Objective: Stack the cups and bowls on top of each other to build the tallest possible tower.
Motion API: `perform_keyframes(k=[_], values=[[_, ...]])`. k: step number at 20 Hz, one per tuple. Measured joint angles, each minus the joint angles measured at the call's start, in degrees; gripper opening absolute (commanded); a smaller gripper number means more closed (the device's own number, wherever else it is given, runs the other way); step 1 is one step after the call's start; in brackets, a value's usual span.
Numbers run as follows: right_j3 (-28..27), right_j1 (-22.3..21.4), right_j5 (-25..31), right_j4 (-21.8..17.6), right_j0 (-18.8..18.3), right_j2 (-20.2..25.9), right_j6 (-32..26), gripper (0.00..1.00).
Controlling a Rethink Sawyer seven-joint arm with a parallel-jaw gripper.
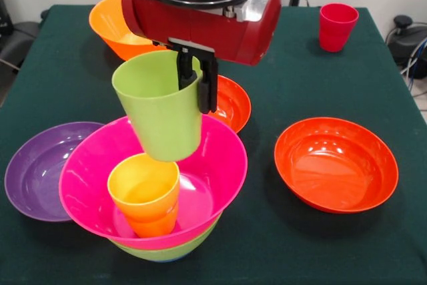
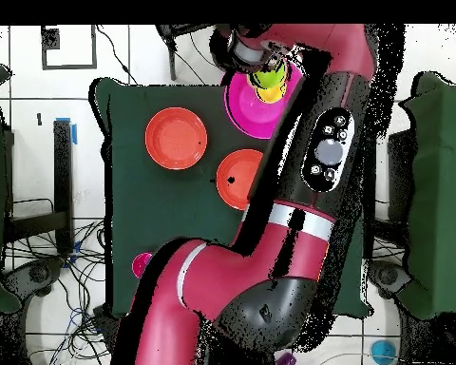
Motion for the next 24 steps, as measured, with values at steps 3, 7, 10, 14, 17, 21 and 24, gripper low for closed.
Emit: perform_keyframes(k=[3, 7, 10, 14, 17, 21, 24], values=[[2.21, -0.32, -0.01, -0.97, 1.05, 0.49, 0.0, 0.0], [5.49, -1.22, -0.05, -2.39, 2.51, 1.37, 0.0, 0.0], [7.26, -1.94, -0.3, -3.19, 3.22, 1.9, 0.0, 0.0], [9.85, -3.32, -1.01, -4.48, 4.08, 2.94, 0.0, 0.0], [10.93, -4.27, -1.36, -5.48, 4.22, 3.55, 0.0, 0.0], [11.04, -4.93, -1.39, -6.22, 4.2, 3.91, 0.0, 0.0], [11.05, -4.96, -1.4, -6.7, 4.18, 3.99, 0.0, 0.0]])
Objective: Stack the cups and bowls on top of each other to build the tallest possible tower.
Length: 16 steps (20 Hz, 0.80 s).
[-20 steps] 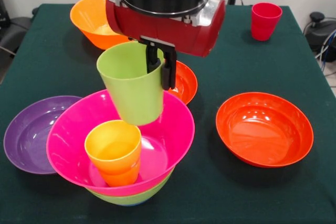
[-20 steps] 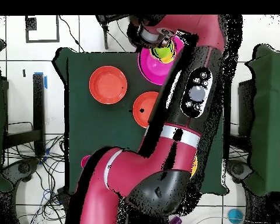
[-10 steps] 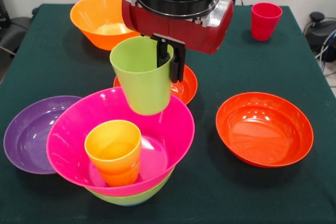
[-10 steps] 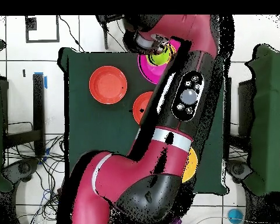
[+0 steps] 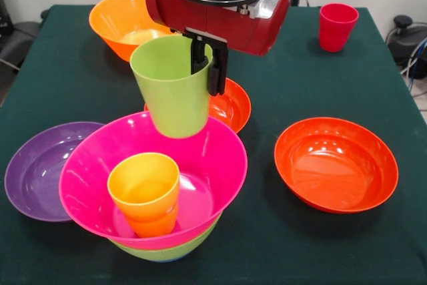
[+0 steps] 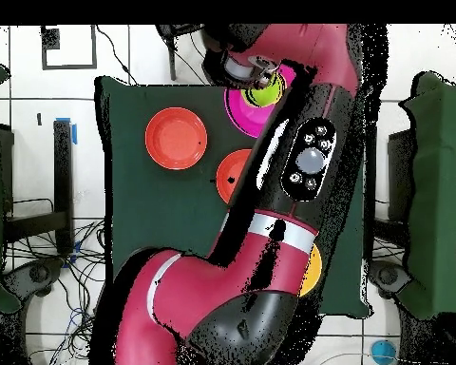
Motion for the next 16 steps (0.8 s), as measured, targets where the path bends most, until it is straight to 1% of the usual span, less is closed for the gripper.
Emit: perform_keyframes(k=[10, 16], values=[[0.0, 0.88, -0.02, -0.82, -0.04, 0.3, 0.0, 0.0], [-0.02, 1.09, -1.43, -1.21, -0.04, 0.47, 0.0, 0.0]])
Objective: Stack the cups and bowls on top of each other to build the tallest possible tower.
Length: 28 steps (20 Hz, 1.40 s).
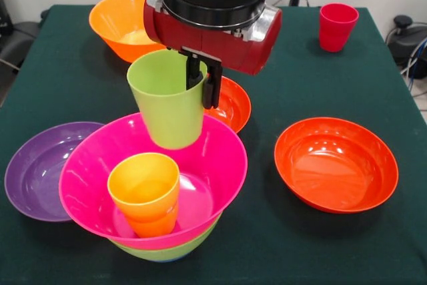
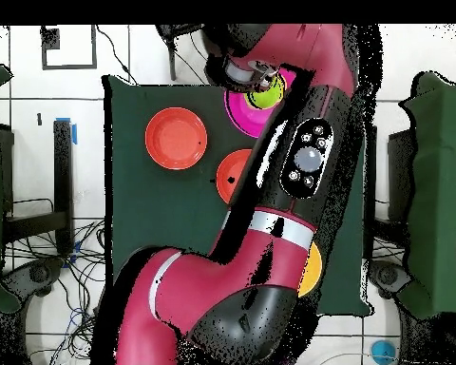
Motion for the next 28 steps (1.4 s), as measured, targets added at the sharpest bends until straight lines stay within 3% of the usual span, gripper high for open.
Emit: perform_keyframes(k=[17, 28], values=[[-0.86, 2.81, -2.06, -0.53, -0.22, 0.02, 0.0, 0.0], [-0.35, 1.92, -2.06, -0.99, -0.12, 0.44, 0.0, 0.0]])
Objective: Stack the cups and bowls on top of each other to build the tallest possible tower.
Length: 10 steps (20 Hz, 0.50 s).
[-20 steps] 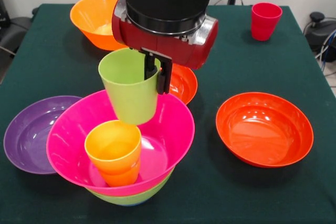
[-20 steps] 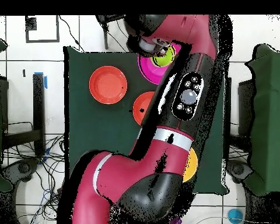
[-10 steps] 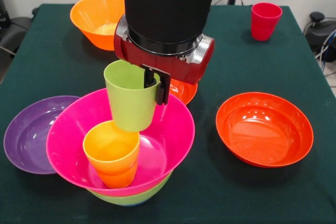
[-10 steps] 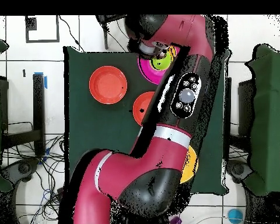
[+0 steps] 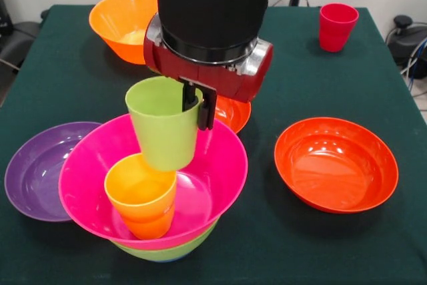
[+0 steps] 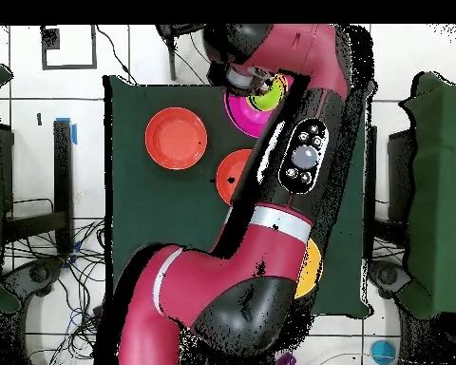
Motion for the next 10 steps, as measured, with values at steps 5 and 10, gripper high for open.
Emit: perform_keyframes(k=[5, 10], values=[[1.07, -2.83, 0.21, -0.22, 0.15, 0.26, 0.0, 0.0], [1.08, -4.98, 1.1, -0.34, 0.17, 0.26, 0.0, 0.0]])
